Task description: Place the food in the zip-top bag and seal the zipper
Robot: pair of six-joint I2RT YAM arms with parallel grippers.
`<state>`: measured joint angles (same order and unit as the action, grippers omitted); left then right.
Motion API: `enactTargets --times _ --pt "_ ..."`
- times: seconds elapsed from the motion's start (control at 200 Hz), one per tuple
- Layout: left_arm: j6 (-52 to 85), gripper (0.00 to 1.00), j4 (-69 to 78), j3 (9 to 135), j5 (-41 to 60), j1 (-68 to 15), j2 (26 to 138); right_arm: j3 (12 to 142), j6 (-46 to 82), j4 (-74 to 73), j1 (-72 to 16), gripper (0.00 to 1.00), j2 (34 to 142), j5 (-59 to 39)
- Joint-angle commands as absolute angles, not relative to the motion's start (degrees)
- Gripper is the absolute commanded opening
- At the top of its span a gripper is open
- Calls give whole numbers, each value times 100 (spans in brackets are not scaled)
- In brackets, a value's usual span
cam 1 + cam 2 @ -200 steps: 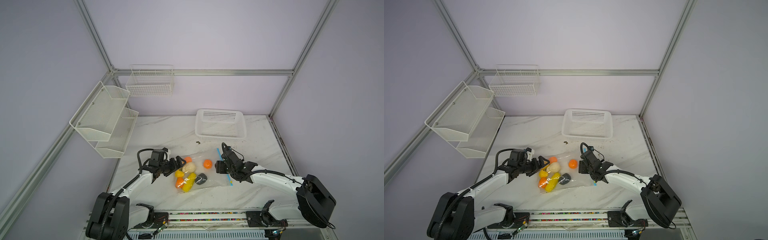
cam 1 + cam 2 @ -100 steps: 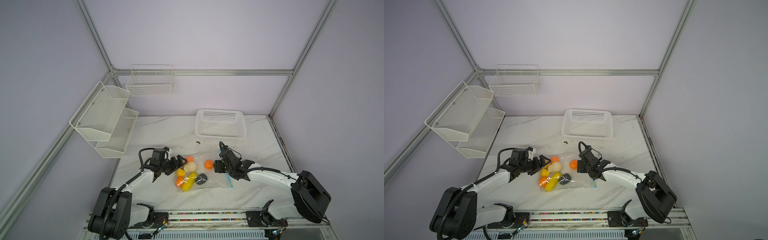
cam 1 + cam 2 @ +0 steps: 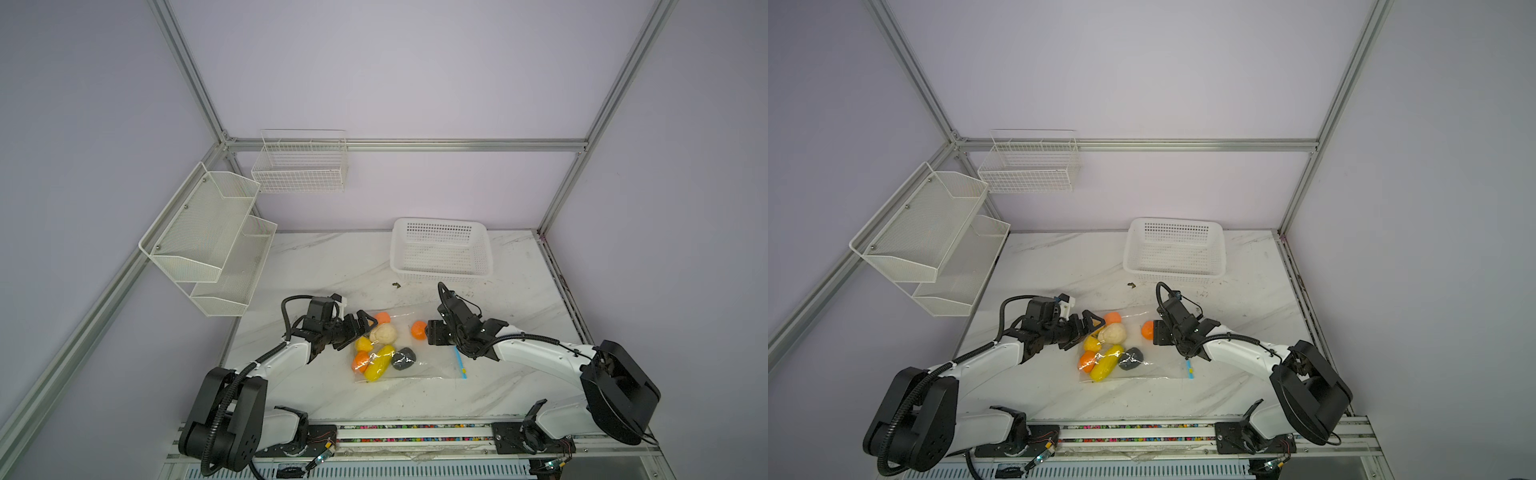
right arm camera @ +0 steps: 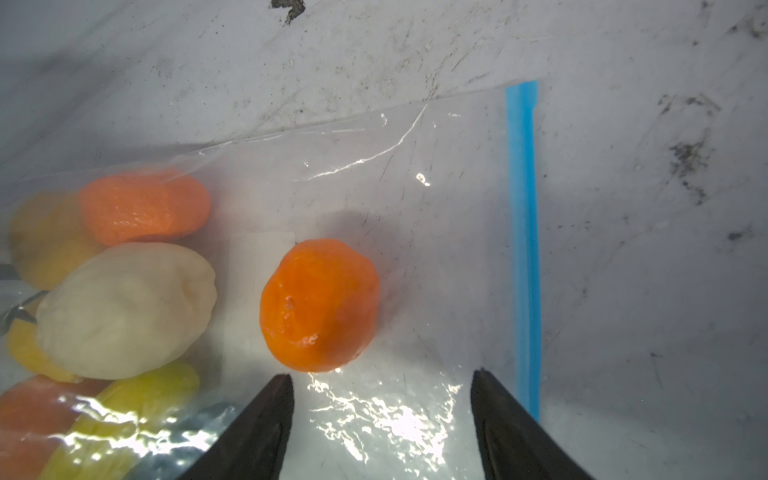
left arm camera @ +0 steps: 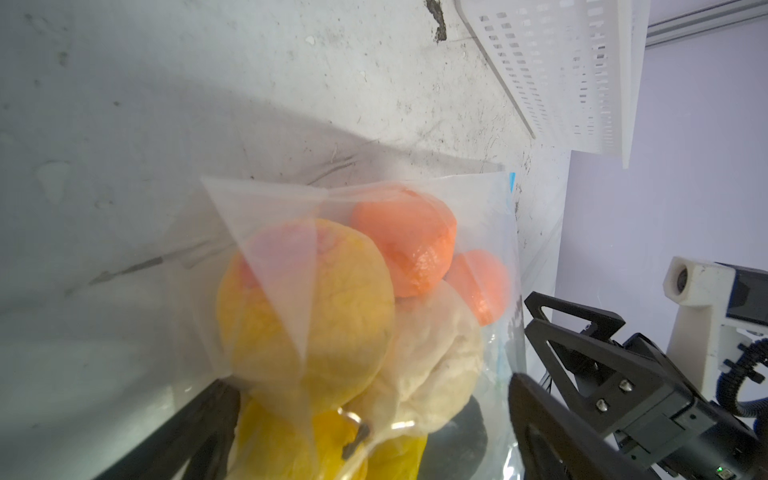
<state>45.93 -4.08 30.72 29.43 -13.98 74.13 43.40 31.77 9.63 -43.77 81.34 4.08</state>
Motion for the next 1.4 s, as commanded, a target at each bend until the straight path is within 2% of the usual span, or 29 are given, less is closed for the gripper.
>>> enactTargets --times 0.0,0.595,0.84,0.98,1.075,1.155,1.27,1.395 --pt "4649 100 -227 3144 3056 -1450 7416 4482 3164 954 -4357 71 8174 420" --pt "4650 100 -217 3190 2999 -1554 7462 4492 3150 893 -4353 71 8208 331" --pt "4484 100 -402 3272 2707 -1550 7212 4269 3261 575 -4355 71 7715 549" --pt "3401 100 -1479 3697 1582 -1530 6771 3680 2877 -752 -4350 73 6699 1595" --pt "3195 100 -1420 3745 992 -1416 6592 3261 1975 -1955 -4235 74 6435 2545" --pt "3166 100 -1153 3922 631 -1355 6598 3034 491 -3053 -4197 75 6525 3005" --pt "2398 100 -1105 4469 -795 -1354 6828 2976 -1073 -3944 -4050 86 6943 3498" --pt "1937 100 -766 4693 -2368 -1280 7450 3047 -1196 -4431 -3220 88 7668 3406"
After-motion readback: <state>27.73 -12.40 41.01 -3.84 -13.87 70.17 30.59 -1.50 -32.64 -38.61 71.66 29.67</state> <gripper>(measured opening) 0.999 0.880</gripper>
